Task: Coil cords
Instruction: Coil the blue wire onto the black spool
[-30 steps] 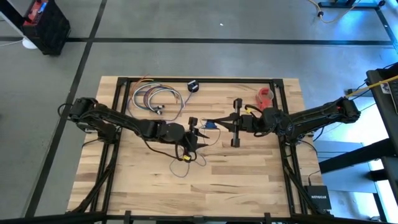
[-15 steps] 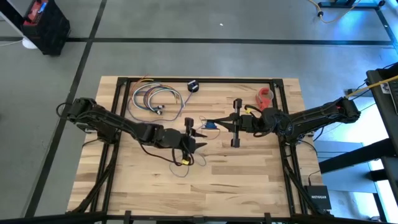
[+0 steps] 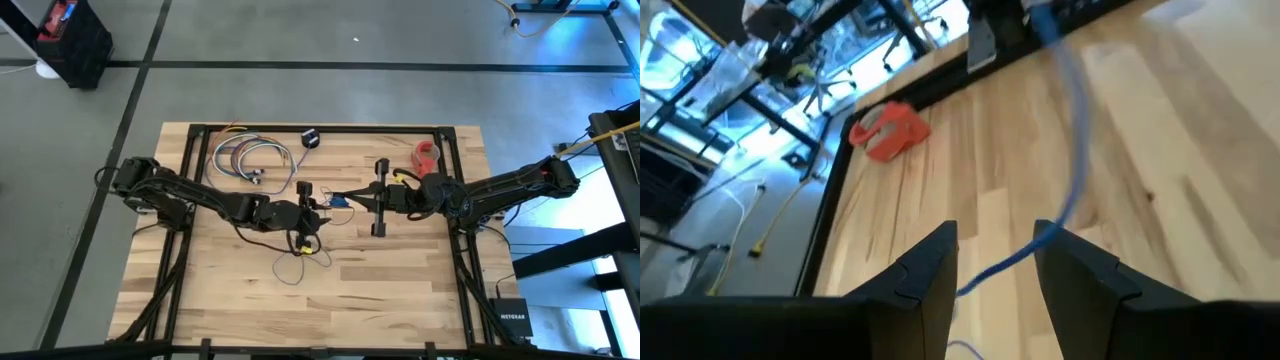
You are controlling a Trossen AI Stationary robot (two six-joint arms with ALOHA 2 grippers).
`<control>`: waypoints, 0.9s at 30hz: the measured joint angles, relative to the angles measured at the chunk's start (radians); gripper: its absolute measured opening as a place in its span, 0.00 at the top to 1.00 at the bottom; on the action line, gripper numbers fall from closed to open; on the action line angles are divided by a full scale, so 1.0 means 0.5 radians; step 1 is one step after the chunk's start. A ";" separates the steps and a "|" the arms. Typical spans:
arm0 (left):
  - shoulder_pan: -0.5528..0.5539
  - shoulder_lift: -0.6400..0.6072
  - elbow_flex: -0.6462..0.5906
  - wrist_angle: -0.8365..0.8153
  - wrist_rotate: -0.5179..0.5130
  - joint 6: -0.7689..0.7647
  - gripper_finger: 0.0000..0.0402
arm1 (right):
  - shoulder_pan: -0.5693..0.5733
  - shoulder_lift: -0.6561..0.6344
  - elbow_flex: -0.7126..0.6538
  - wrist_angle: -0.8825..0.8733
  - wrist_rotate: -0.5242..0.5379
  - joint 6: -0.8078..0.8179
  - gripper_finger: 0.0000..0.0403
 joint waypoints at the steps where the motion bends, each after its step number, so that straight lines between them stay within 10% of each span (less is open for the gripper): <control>1: 0.009 0.004 0.000 0.000 0.000 0.000 0.68 | -0.001 0.000 0.000 0.000 0.000 0.000 0.99; 27: 0.097 -0.084 0.000 -0.395 -0.206 -0.216 0.99 | 0.001 0.000 0.000 -0.010 -0.019 -0.001 0.99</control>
